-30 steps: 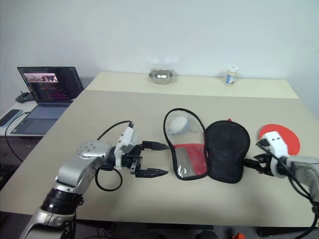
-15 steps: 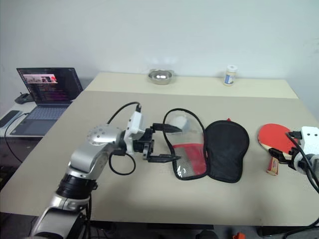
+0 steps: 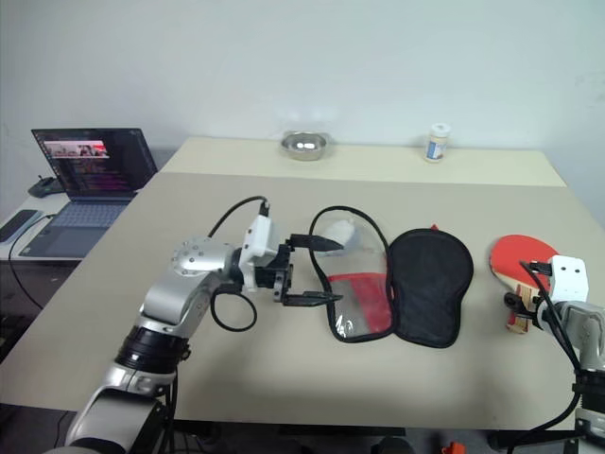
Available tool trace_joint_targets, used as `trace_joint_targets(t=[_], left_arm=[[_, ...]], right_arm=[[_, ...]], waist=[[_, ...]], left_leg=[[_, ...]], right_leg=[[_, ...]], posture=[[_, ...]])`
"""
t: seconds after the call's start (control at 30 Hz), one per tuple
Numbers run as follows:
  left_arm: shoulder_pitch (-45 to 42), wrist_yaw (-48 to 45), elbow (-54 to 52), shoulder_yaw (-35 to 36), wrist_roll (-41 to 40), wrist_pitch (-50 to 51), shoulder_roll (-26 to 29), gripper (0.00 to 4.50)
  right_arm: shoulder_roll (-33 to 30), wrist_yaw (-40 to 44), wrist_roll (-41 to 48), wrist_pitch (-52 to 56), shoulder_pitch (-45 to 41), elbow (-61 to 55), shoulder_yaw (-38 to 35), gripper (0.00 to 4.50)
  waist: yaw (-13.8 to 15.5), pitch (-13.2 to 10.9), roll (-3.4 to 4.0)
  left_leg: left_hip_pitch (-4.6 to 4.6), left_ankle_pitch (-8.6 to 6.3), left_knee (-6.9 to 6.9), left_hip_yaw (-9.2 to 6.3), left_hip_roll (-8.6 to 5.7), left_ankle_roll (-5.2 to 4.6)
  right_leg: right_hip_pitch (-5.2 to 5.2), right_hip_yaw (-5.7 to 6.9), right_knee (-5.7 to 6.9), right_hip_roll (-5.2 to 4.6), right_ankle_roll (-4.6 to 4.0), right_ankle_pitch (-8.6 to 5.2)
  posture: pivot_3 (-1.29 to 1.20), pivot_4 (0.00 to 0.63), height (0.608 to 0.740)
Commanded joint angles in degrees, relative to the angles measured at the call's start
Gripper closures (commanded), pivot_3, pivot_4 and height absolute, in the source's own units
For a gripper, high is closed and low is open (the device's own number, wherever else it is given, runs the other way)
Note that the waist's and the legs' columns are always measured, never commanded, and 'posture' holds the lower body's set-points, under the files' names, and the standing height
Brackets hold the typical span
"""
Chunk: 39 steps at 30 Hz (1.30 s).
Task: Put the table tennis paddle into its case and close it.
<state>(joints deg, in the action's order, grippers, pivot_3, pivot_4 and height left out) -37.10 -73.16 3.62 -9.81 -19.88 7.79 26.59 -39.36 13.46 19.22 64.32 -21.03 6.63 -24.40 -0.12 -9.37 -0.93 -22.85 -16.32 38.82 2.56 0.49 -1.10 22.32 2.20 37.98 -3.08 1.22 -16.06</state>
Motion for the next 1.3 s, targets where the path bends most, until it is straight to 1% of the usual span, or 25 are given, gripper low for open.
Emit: trace_joint_targets(t=[0.03, 0.1, 0.2, 0.23, 0.43, 0.47, 0.53, 0.67, 0.73, 0.8, 0.87, 1.0, 1.13, 1.23, 1.3], left_arm=[[0.02, 0.20, -0.64, 0.32, 0.20, -1.35, 0.18, 0.00], [0.11, 0.23, -0.70, 0.27, 0.27, -1.43, 0.18, 0.00], [0.15, 0.28, -0.76, 0.29, 0.36, -1.43, 0.18, 0.00], [0.21, 0.26, -0.78, 0.30, 0.42, -1.47, 0.21, 0.00], [0.32, 0.37, -1.27, 0.25, 0.57, -1.09, 0.26, 0.00], [0.29, 0.39, -1.35, 0.23, 0.54, -0.94, 0.25, 0.00], [0.23, 0.49, -1.52, 0.28, 0.39, -0.57, 0.24, 0.00], [0.05, 0.66, -1.57, 0.69, 0.30, 0.03, 0.65, 0.00], [0.08, 0.77, -1.62, 1.11, 0.26, 0.39, 1.20, 0.00], [0.16, 0.99, -1.69, 1.47, 0.12, 0.81, 1.66, 0.00], [0.25, 1.12, -1.78, 1.49, -0.02, 1.01, 1.89, 0.00], [0.89, 1.20, -2.54, 0.62, -0.14, 1.30, 1.46, 0.00], [0.54, 1.10, -2.42, 0.65, -0.14, 1.52, 1.27, 0.00], [0.40, 0.86, -2.19, 0.55, -0.05, 1.44, 1.27, 0.00], [0.25, 0.93, -2.04, 0.41, 0.06, 1.37, 1.07, 0.00]], right_arm=[[0.39, -0.01, -0.66, -2.35, -1.77, 1.40, 0.37, 0.02], [0.37, 0.31, -1.11, -3.37, -2.05, 2.55, 0.94, 0.02], [-0.04, 0.66, -1.83, -4.61, -2.01, 3.89, 1.87, 0.62], [-0.10, 0.72, -1.89, -4.61, -1.96, 4.09, 1.99, 0.87], [1.19, -1.23, -1.99, -4.75, -1.95, 3.49, 0.31, 2.81], [1.42, -1.92, -2.12, -5.12, -2.10, 3.32, -0.21, 3.08], [1.59, -2.57, -2.24, -5.56, -2.25, 2.97, -0.78, 3.42], [0.50, -3.45, -1.47, -5.56, -3.90, -1.73, -2.55, 3.44], [0.83, -3.92, 0.23, -2.42, -4.81, -8.01, -3.32, 3.44], [3.26, -5.12, 3.13, 3.51, -6.04, -16.85, -4.48, 3.44], [5.91, -6.10, 4.99, 8.30, -6.83, -22.69, -5.58, 3.44], [21.75, -11.69, 6.85, 20.84, -7.91, -38.96, -6.15, 3.44], [32.40, -15.50, 4.28, 26.38, -7.99, -46.96, -4.84, 3.44], [37.54, -17.26, 2.35, 27.48, -6.84, -49.60, -3.29, 3.44], [39.01, -17.82, 1.11, 26.67, -5.51, -49.76, -2.08, 3.44]], waist=[[-0.01, 0.00, 0.00], [-0.03, 0.00, -0.01], [-0.17, 0.01, -0.03], [-0.16, 0.01, -0.03], [-0.05, 0.02, -0.04], [-0.05, 0.02, -0.04], [-0.01, 0.02, -0.04], [0.00, -0.01, 0.01], [-0.02, -0.13, 0.23], [-0.13, -0.18, 0.35], [-0.39, -0.18, 0.38], [-0.35, -0.17, 0.38], [0.17, -0.19, 0.40], [0.55, -0.19, 0.39], [0.52, -0.19, 0.39]], left_leg=[[0.00, 0.00, 0.00, 0.00, 0.00, 0.00], [0.00, 0.00, 0.01, 0.00, 0.00, 0.00], [0.03, 0.00, 0.04, 0.04, 0.00, -0.01], [0.04, 0.00, 0.05, 0.06, 0.00, -0.01], [0.03, 0.00, 0.09, 0.05, 0.00, -0.02], [0.03, 0.00, 0.09, 0.05, 0.00, -0.02], [0.03, 0.00, 0.09, 0.06, 0.00, -0.02], [0.03, 0.00, 0.10, 0.06, -0.02, -0.02], [-0.02, 0.00, 0.10, 0.06, -0.02, -0.02], [-0.06, 0.00, 0.03, 0.09, -0.01, -0.01], [-0.06, 0.01, -0.02, 0.10, 0.07, 0.00], [-0.06, 0.01, -0.06, 0.01, 0.11, 0.00], [-0.17, 0.01, -0.01, 0.02, 0.00, 0.01], [-0.27, 0.02, 0.05, -0.01, -0.08, 0.02], [-0.28, 0.02, 0.05, 0.00, -0.12, 0.02]], right_leg=[[0.00, 0.00, 0.00, 0.00, 0.00, 0.00], [0.00, 0.00, 0.00, 0.00, 0.00, 0.00], [-0.02, -0.04, 0.01, 0.00, 0.02, 0.02], [-0.02, -0.06, 0.02, 0.00, 0.03, 0.03], [-0.05, -0.05, 0.01, -0.01, 0.06, 0.05], [-0.05, -0.06, 0.00, -0.01, 0.06, 0.05], [-0.05, -0.06, 0.00, -0.02, 0.07, 0.05], [-0.05, -0.07, 0.01, -0.04, 0.09, 0.07], [0.01, -0.07, 0.02, -0.04, 0.09, 0.07], [0.09, -0.10, 0.03, -0.02, 0.09, 0.06], [0.15, -0.11, 0.04, 0.04, 0.06, 0.04], [0.16, -0.04, 0.07, 0.07, 0.01, 0.01], [0.26, -0.07, 0.11, -0.02, 0.01, 0.01], [0.30, -0.03, 0.06, -0.07, 0.01, 0.01], [0.31, -0.04, 0.04, -0.07, 0.01, 0.01]], posture=[[0.00, 0.150, 0.740], [0.00, 0.150, 0.740], [0.00, 0.150, 0.740], [0.00, 0.150, 0.740], [0.00, 0.150, 0.740], [0.00, 0.150, 0.740], [0.00, 0.150, 0.740], [0.00, 0.150, 0.740], [0.00, 0.150, 0.740], [0.00, 0.150, 0.740], [0.00, 0.150, 0.740], [0.00, 0.150, 0.740], [0.00, 0.150, 0.740], [0.00, 0.150, 0.740], [0.00, 0.150, 0.740]])
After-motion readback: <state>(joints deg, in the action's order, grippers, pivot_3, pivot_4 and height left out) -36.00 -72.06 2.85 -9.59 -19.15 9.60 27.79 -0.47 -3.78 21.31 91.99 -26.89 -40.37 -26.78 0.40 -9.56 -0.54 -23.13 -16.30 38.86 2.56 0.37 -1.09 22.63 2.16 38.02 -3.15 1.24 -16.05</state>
